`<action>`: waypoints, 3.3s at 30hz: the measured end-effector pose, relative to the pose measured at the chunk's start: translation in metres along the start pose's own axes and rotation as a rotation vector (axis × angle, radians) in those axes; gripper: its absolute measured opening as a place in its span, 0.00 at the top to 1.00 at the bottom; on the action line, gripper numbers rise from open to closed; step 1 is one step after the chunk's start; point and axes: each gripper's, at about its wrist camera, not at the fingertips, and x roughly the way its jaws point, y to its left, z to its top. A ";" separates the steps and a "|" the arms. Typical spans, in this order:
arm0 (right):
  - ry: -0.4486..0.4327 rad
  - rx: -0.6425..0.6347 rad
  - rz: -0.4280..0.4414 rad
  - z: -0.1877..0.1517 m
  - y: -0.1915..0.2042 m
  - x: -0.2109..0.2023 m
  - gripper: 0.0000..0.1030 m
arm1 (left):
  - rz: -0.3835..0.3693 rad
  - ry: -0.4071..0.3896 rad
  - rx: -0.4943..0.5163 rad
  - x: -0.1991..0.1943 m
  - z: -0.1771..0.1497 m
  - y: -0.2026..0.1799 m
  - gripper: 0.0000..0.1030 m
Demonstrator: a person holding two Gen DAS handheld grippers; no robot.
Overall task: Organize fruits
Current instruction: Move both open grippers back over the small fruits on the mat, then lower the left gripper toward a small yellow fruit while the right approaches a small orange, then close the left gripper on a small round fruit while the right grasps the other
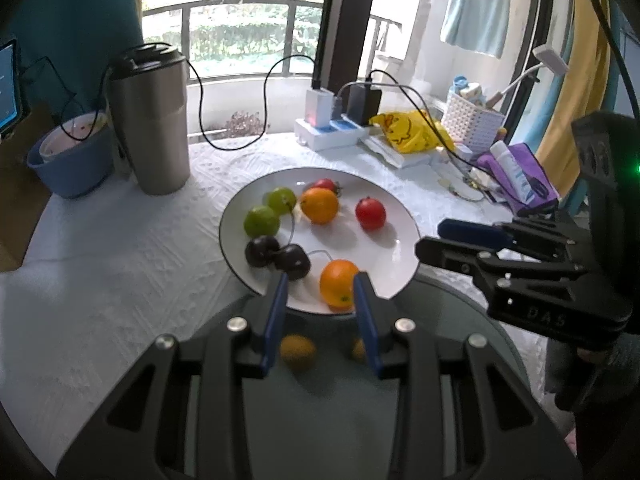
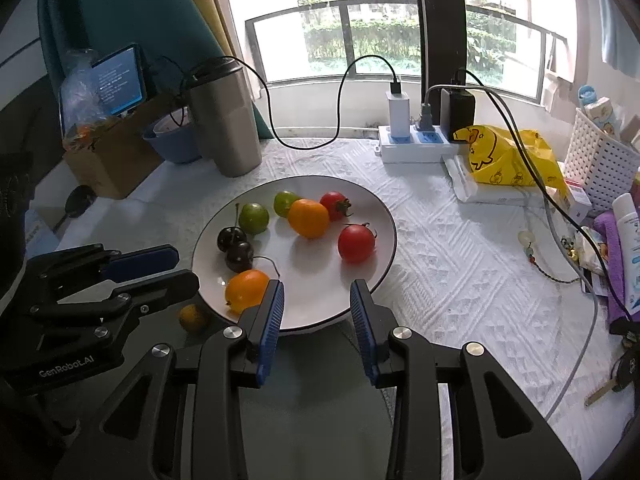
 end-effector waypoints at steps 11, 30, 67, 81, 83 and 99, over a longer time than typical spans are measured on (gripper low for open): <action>-0.009 -0.014 -0.012 -0.010 0.017 -0.017 0.65 | -0.008 -0.024 -0.007 -0.021 -0.013 0.002 0.65; 0.029 -0.032 0.001 -0.032 0.050 -0.009 0.65 | -0.001 -0.023 -0.049 -0.036 -0.048 0.024 0.58; 0.115 -0.024 0.076 -0.042 0.043 0.031 0.73 | -0.012 0.084 -0.031 0.018 -0.045 0.022 0.58; 0.094 0.011 0.054 -0.045 0.022 0.018 0.73 | 0.007 0.122 0.050 0.034 -0.040 0.002 0.76; 0.090 0.011 0.052 -0.045 0.021 0.015 0.73 | 0.005 0.120 0.056 0.033 -0.040 0.001 0.76; 0.017 -0.015 0.031 -0.047 0.033 -0.025 0.73 | -0.014 0.031 0.074 -0.015 -0.040 -0.015 0.76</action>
